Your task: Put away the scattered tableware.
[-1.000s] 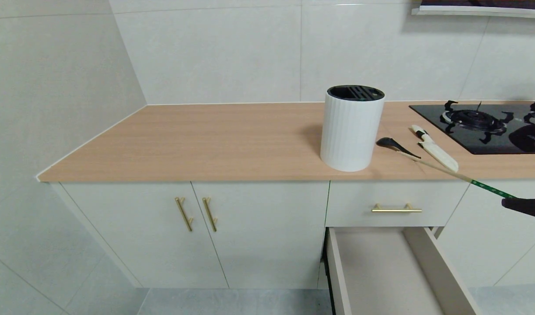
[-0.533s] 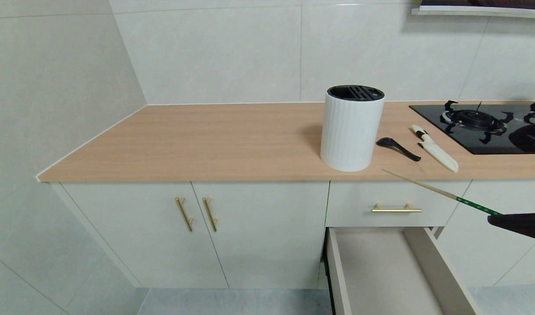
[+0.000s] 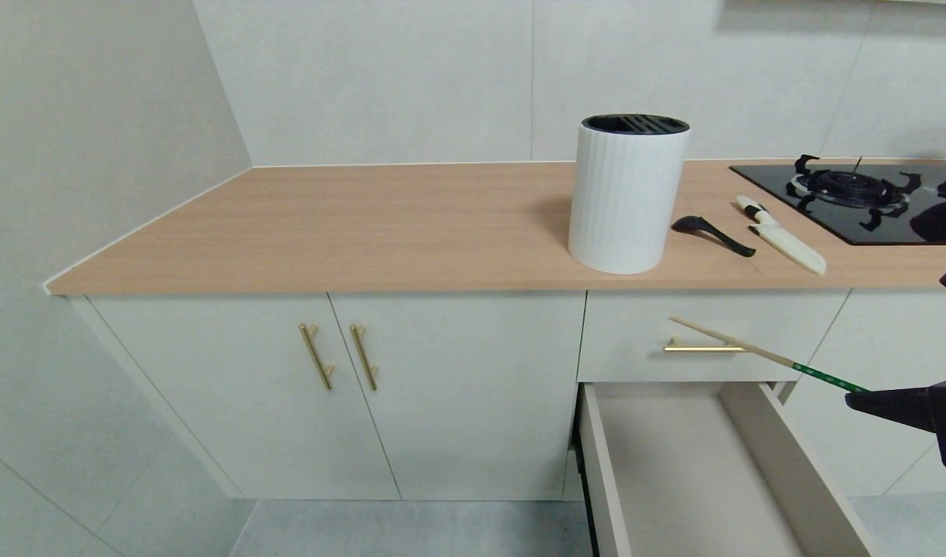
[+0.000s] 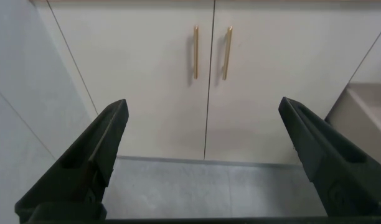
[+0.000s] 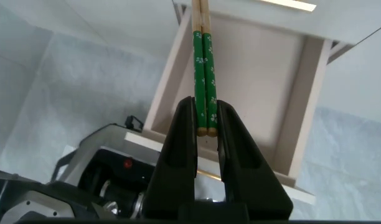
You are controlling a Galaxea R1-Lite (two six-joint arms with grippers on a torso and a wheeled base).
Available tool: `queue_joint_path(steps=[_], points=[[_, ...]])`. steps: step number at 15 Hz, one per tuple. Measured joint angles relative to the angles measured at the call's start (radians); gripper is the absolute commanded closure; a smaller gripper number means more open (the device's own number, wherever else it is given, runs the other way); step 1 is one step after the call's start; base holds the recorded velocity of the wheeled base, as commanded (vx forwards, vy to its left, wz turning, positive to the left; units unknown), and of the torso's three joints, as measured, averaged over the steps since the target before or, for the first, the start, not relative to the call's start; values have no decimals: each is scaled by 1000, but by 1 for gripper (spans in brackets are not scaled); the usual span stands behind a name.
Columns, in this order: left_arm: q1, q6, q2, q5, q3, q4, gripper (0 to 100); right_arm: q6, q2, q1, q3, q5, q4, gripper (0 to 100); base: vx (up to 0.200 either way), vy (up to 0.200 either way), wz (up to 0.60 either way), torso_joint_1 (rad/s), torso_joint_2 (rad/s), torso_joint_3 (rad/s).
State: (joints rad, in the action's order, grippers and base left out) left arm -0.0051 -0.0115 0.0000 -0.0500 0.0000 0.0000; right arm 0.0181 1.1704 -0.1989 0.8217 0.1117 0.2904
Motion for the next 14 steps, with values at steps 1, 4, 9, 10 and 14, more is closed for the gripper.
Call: queue_joint_path(steps=[1,4,9,10,14], points=[[0,0,0,0,0,0,0,0,8,0,-1,-1,-1,100,0,0,0,-188,481,286],[0,0,0,0,0,0,0,0,28,1,-3,-3,-1,100,0,0,0,-170,473,290],[0,0,0,0,0,0,0,0,50,1,-3,-4,-1,100,0,0,0,-153,461,301],[0,0,0,0,0,-1,0,0,52,0,-3,-3,-1,100,0,0,0,-124,456,325],[0,0,0,0,0,0,0,0,58,0,-5,-3,0,100,0,0,0,-78,310,223]])
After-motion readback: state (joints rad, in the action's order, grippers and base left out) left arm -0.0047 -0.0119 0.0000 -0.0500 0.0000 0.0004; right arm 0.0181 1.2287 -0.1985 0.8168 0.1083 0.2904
